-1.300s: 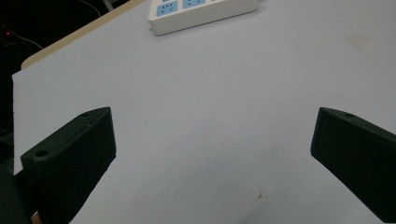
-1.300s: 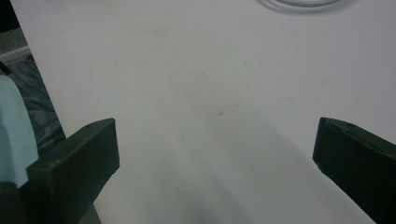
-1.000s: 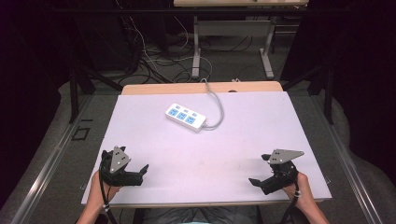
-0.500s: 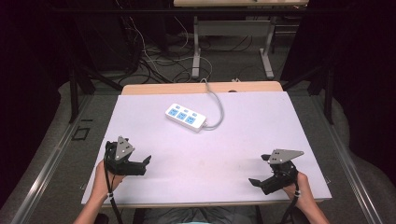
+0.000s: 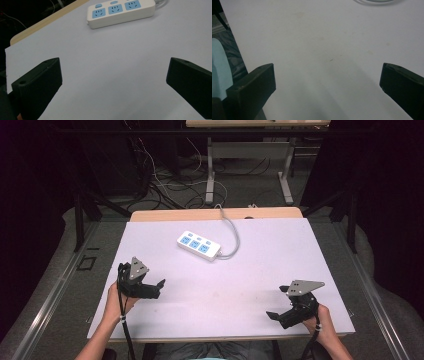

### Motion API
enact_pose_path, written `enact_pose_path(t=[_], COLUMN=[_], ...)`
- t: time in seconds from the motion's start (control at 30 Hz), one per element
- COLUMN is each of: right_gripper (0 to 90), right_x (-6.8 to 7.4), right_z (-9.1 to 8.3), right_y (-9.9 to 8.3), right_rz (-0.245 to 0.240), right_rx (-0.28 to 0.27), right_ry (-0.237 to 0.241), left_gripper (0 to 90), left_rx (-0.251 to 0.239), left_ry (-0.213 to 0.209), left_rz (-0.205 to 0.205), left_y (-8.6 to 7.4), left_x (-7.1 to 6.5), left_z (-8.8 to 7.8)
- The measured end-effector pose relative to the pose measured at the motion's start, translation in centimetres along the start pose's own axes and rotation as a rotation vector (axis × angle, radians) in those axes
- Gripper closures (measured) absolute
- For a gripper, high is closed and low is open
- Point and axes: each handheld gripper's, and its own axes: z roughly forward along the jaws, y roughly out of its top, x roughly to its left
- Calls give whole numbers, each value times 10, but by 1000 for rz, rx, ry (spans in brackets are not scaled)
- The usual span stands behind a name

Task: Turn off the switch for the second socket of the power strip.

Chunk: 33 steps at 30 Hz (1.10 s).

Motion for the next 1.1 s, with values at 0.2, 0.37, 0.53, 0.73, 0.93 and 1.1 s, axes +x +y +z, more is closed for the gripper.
enact_pose_path(t=[0.2,0.37,0.53,0.73,0.93,1.1], right_gripper=[0,0,0,0,0,0], right_x=[0,-1,-1,0,0,0], right_z=[-1,0,-1,-1,0,1], right_y=[0,0,0,0,0,0], right_rz=[-7,3,-8,1,-15,-8], right_rx=[9,3,1,24,18,18], right_ry=[5,2,2,6,2,3], left_gripper=[1,1,2,2,2,1], left_rx=[14,16,22,30,38,39], left_ry=[-4,-11,-17,-31,-49,-53], left_rz=[7,14,22,28,32,27], left_y=[6,13,17,22,30,35], left_x=[4,5,4,3,1,2], left_z=[10,21,26,36,47,55])
